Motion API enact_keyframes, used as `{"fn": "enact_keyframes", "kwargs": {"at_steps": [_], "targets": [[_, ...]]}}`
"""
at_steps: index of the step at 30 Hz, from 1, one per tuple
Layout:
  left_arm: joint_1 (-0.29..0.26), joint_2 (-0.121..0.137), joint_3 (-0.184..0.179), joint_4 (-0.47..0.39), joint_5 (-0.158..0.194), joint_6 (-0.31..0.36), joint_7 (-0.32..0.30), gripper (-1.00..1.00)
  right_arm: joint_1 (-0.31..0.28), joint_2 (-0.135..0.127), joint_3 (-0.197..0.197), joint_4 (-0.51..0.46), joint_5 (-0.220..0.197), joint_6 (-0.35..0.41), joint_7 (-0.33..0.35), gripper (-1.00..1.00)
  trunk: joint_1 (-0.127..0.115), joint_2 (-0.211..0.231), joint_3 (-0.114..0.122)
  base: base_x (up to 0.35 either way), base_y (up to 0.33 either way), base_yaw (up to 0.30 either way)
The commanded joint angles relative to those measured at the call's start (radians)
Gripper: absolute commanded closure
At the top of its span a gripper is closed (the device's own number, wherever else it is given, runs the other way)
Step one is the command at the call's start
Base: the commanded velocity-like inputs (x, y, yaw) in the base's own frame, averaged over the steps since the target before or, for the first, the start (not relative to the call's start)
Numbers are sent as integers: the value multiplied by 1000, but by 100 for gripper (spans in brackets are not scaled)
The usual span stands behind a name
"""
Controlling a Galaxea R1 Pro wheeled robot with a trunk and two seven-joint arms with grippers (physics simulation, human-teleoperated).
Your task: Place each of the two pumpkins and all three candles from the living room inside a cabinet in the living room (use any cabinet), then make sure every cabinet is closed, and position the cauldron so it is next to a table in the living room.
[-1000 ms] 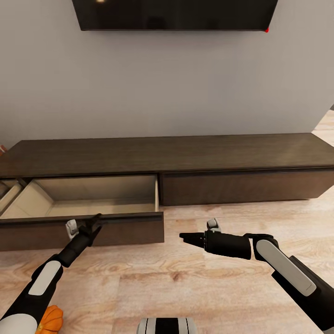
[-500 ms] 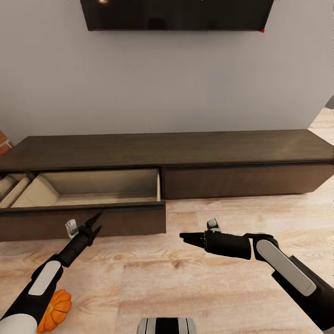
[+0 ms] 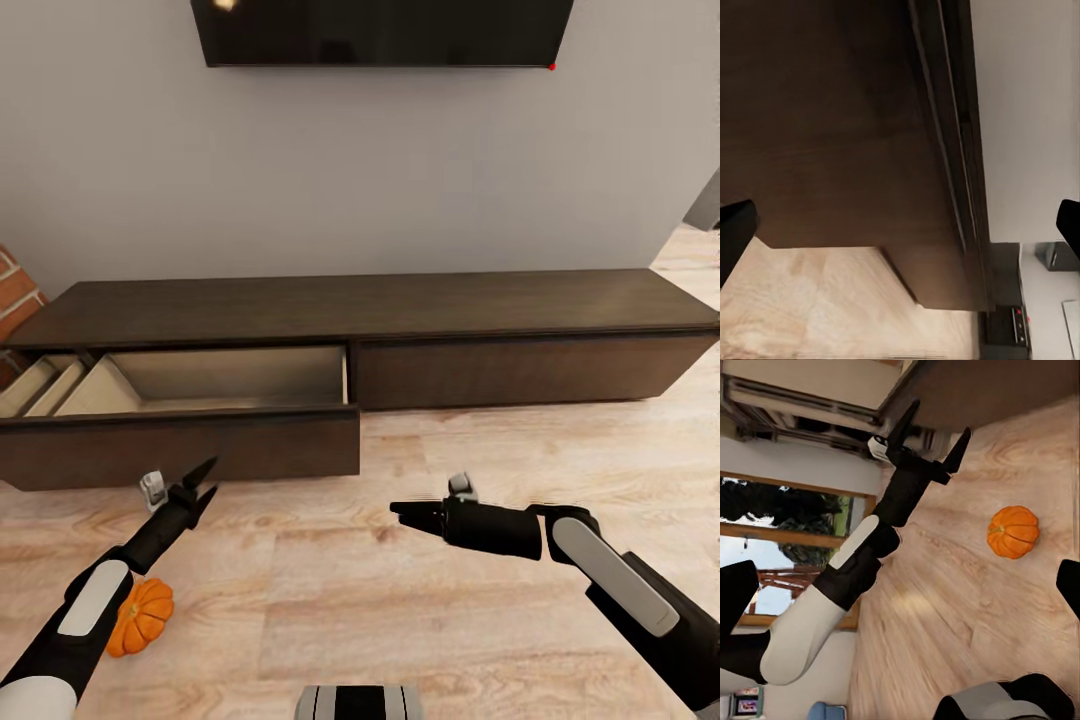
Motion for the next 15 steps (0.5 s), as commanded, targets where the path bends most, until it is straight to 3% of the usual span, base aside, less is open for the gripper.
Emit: {"fn": "enact_keyframes", "kwargs": {"at_steps": [1, 4, 6, 9, 12, 15], "targets": [[0, 1, -2, 0, 6, 10, 1, -100, -1, -1, 1, 14, 1, 1, 5, -100, -1, 0, -1, -236, 0, 0], [-1, 3, -25, -12, -5, 12, 3, -100, -1, -1, 1, 33, 0, 1, 6, -100, -1, 0, -1, -231, 0, 0], [4, 6, -41, -91, -44, 20, 15, -100, -1, -1, 1, 42, 0, 1, 6, -100, -1, 0, -1, -121, 0, 0], [33, 7, -41, -179, -70, 57, 58, -100, -1, -1, 1, 45, 0, 1, 6, -100, -1, 0, -1, -42, 0, 0], [75, 9, -34, -302, -81, 141, 173, -100, -1, -1, 1, 46, 0, 2, 6, -100, -1, 0, -1, -10, 0, 0], [102, 13, -32, -399, -83, 182, 275, -100, -1, -1, 1, 46, 0, 2, 6, -100, -1, 0, -1, -3, 0, 0]]}}
